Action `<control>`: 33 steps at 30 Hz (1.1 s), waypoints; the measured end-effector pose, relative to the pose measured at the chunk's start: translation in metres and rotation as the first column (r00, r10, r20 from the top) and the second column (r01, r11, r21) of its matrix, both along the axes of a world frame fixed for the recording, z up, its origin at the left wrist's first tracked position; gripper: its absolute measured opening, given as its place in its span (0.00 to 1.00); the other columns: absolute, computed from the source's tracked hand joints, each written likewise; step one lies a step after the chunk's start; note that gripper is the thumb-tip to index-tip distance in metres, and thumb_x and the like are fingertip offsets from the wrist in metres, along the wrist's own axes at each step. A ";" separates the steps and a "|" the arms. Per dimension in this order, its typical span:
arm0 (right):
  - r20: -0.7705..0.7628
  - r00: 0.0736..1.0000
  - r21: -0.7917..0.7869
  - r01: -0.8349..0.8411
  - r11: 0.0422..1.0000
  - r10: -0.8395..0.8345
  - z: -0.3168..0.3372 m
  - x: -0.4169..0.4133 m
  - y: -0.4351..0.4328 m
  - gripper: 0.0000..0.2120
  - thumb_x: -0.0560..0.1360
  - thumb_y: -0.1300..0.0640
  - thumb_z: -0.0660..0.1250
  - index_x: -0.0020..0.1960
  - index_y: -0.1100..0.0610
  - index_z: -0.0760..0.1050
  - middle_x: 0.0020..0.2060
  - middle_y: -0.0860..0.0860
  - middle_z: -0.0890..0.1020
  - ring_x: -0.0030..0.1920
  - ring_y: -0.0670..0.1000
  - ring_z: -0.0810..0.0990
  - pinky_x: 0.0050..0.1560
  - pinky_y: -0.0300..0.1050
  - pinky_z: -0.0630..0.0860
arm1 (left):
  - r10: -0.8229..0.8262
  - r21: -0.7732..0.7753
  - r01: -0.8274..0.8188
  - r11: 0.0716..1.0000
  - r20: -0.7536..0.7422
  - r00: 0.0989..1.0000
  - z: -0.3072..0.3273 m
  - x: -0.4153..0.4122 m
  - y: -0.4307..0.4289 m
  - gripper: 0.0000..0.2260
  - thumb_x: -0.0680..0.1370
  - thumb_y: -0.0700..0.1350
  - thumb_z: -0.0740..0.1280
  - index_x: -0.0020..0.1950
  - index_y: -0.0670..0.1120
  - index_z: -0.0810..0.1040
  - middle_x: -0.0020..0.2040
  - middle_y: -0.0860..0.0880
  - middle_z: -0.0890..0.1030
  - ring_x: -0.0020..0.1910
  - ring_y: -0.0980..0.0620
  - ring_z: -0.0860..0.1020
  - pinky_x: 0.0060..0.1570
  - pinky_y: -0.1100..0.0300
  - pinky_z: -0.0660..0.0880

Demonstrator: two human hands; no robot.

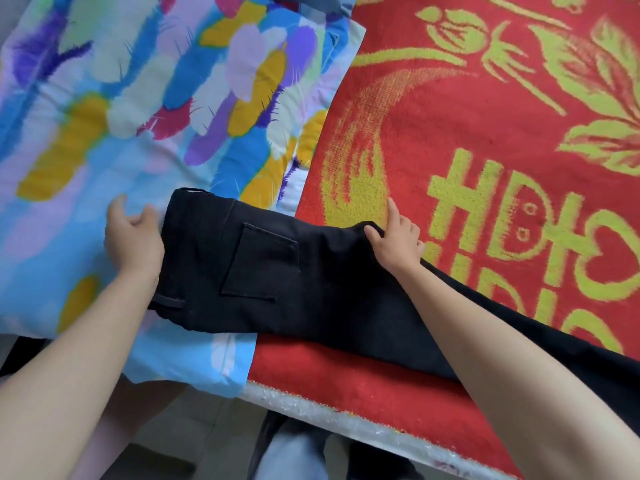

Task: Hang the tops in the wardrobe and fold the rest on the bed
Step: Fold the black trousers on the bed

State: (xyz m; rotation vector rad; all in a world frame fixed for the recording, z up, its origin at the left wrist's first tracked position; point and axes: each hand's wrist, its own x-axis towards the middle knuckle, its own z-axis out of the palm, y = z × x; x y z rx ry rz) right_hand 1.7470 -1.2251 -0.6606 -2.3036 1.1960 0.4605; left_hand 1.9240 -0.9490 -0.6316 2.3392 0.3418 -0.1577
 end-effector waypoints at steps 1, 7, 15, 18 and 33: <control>-0.055 0.997 -0.014 -0.057 0.998 0.056 0.000 -0.002 0.005 0.29 0.80 0.45 0.55 0.76 0.48 0.48 0.73 0.55 0.59 0.74 0.58 0.53 0.69 0.59 0.54 | -0.028 0.127 0.026 0.992 0.014 1.000 0.002 -0.003 0.002 0.21 0.79 0.46 0.61 0.71 0.44 0.65 0.61 0.40 0.72 0.60 0.42 0.69 0.59 0.49 0.65; 0.054 0.781 -0.379 -0.560 0.736 0.622 -0.015 -0.047 0.054 0.21 0.70 0.53 0.60 0.63 0.53 0.73 0.62 0.62 0.76 0.65 0.61 0.71 0.59 0.59 0.73 | -0.919 0.763 0.563 0.318 0.103 0.380 -0.014 -0.056 0.001 0.26 0.76 0.53 0.58 0.73 0.48 0.62 0.72 0.34 0.61 0.75 0.39 0.50 0.71 0.44 0.47; -0.305 0.861 -0.106 -0.454 0.884 0.406 -0.029 -0.140 0.013 0.28 0.75 0.44 0.64 0.73 0.45 0.61 0.73 0.61 0.60 0.72 0.65 0.60 0.65 0.64 0.63 | -0.699 0.677 0.717 0.168 -0.431 0.571 -0.020 -0.049 -0.011 0.31 0.77 0.65 0.52 0.74 0.62 0.40 0.77 0.45 0.38 0.73 0.36 0.39 0.69 0.41 0.44; -0.369 0.870 -0.089 -0.383 0.920 0.326 -0.024 -0.190 -0.012 0.26 0.81 0.45 0.51 0.76 0.44 0.48 0.76 0.56 0.48 0.76 0.59 0.47 0.71 0.60 0.52 | -0.629 0.691 0.697 0.189 -0.460 0.627 -0.012 -0.066 -0.029 0.30 0.78 0.59 0.57 0.77 0.55 0.50 0.77 0.41 0.41 0.74 0.36 0.39 0.69 0.40 0.42; -0.443 0.890 -0.049 0.098 0.994 -0.109 -0.011 -0.398 -0.112 0.25 0.81 0.44 0.49 0.76 0.43 0.48 0.76 0.52 0.49 0.75 0.56 0.50 0.71 0.56 0.54 | -0.849 0.522 0.836 -0.170 -0.509 0.145 -0.045 -0.269 -0.158 0.34 0.51 0.44 0.82 0.56 0.40 0.82 0.60 0.31 0.75 0.59 0.31 0.74 0.48 0.32 0.72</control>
